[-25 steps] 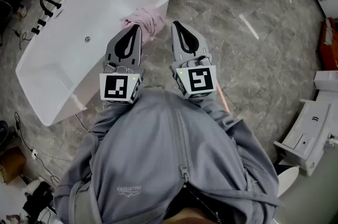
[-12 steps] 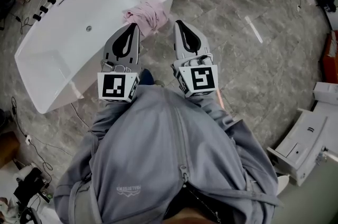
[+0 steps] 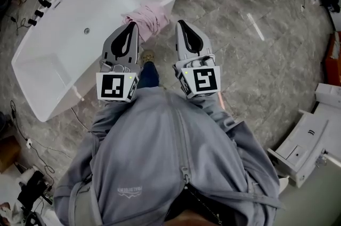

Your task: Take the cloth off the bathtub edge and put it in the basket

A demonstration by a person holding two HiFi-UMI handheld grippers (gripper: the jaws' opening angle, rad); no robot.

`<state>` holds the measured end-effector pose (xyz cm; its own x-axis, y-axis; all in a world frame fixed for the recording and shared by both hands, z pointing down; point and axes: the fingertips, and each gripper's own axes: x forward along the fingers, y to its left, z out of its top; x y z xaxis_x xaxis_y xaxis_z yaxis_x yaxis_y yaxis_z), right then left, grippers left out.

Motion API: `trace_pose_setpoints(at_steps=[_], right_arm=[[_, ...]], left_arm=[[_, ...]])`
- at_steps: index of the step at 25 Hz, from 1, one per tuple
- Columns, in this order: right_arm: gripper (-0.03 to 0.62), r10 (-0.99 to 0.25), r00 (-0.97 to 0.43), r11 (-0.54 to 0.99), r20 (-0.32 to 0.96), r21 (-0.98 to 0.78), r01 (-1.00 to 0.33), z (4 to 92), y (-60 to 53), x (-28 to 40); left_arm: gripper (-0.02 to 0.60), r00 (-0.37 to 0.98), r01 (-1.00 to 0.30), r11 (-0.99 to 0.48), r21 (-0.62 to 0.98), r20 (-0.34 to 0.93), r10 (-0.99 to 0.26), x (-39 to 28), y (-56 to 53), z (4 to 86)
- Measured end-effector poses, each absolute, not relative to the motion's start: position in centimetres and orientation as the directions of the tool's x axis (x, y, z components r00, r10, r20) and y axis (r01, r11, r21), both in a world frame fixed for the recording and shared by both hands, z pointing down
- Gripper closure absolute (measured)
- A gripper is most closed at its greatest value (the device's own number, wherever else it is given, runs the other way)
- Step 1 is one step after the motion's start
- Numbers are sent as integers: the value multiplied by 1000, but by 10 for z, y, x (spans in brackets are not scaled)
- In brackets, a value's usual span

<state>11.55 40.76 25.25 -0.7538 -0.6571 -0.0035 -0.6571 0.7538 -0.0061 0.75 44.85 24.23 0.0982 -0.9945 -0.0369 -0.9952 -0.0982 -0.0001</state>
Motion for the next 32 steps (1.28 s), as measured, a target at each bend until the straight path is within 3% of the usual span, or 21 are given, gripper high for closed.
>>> trace_pose_setpoints(at_steps=[20,32], right_arm=[[591,-699,-715,715,18,30,-699,269,224,19],[591,-613,-786,790,79,38,-612,300,176,-8]], left_arm=[[572,176,-984,-176,9,-16,-984,-87,258,264],[572,121,-992,-121,26,14,-993,-120,217,285]])
